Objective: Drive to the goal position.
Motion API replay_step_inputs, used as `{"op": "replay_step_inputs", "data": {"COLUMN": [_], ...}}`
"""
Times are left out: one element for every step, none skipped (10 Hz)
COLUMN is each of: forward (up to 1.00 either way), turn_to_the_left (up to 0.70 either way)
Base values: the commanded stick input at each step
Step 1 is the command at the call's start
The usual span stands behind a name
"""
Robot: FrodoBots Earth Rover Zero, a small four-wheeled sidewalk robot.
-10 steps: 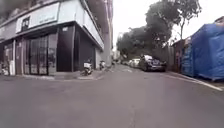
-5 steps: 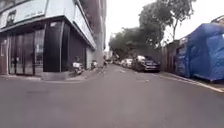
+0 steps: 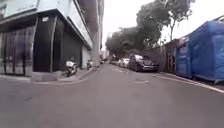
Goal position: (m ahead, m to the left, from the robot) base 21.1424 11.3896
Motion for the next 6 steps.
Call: {"op": "replay_step_inputs", "data": {"forward": [0.70,0.70,0.70,0.70,0.70,0.70], "turn_to_the_left": [0.14,0.12,0.02,0.00,0.00,0.00]}}
